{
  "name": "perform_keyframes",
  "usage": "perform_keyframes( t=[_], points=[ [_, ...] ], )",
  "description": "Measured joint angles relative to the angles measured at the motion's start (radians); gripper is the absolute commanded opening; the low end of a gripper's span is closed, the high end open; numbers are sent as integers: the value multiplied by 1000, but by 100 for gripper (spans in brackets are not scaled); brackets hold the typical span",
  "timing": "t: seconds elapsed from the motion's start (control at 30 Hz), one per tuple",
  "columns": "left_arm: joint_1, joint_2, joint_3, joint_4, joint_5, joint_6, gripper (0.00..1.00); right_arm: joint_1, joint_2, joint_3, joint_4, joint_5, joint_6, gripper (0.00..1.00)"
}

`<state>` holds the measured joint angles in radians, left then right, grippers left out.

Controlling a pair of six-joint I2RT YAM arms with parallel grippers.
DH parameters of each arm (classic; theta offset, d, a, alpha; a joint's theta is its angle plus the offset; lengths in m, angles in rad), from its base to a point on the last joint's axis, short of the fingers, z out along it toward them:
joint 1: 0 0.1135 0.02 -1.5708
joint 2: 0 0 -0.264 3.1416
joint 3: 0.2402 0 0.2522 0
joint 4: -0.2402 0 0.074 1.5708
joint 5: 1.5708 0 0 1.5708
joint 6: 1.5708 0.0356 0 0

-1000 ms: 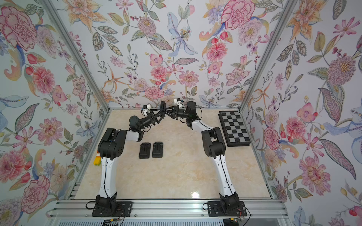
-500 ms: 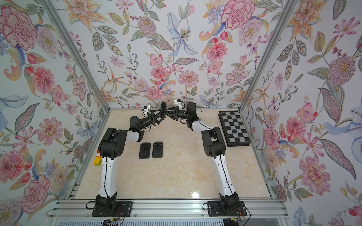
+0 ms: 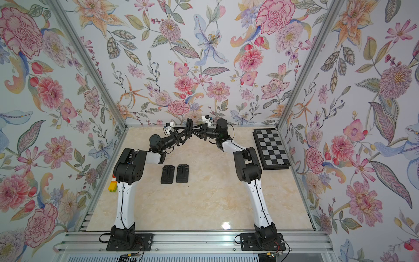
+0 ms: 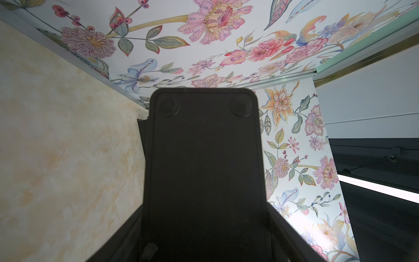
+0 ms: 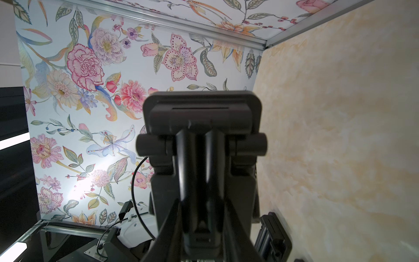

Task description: Open the phone stand

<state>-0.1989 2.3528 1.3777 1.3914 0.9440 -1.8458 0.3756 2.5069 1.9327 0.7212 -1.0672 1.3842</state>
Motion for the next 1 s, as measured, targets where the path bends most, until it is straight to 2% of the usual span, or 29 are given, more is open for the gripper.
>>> perform_keyframes(
  t=[1.0],
  points=[
    [31,-1,-27,11,51,-3,0,-46,-1,16,-79,-95,-19,0]
  ],
)
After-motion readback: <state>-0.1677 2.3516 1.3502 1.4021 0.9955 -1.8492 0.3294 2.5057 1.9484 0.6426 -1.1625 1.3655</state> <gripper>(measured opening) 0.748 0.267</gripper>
